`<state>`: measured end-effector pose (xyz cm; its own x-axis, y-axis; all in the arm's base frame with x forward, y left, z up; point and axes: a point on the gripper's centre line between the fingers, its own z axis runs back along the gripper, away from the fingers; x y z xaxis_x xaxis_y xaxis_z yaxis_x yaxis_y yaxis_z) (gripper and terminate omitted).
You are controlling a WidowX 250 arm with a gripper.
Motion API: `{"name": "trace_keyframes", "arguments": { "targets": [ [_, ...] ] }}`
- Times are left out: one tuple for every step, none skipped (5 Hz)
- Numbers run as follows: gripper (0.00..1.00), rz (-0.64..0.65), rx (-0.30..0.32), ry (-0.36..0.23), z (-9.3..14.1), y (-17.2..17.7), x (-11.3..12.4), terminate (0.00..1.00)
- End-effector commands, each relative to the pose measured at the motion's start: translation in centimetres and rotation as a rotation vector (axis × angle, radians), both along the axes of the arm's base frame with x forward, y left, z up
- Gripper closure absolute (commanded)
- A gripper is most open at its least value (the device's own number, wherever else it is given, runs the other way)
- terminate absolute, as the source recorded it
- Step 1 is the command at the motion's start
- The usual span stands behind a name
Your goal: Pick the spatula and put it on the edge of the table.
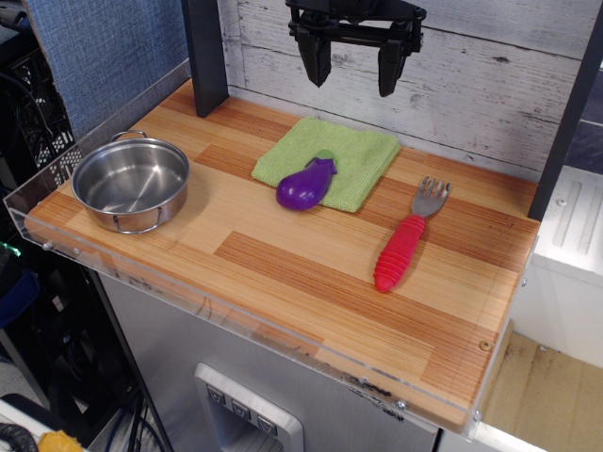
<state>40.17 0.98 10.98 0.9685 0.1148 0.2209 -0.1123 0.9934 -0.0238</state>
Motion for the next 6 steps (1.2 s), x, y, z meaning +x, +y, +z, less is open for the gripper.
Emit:
{"name": "trace_keyframes", "arguments": {
  "targets": [
    [0.00,0.000,0.000,0.000,0.0,0.0,0.0,0.00],
    [0.00,-0.025,-0.001,-0.036,-1.0,-2.0,-0.1,0.00],
    [0.00,-0.072,-0.004,-0.039,-2.4,-4.7,-0.9,0.00],
    [0.00,-0.115,-0.019,-0.071,-2.7,-7.1,-2.1,0.00],
    [0.00,-0.147,-0.015,-0.045,-3.7,-8.6,-2.5,0.00],
    [0.00,-0.146,-0.015,0.001,-4.7,-8.8,-2.7,0.00]
  ]
}}
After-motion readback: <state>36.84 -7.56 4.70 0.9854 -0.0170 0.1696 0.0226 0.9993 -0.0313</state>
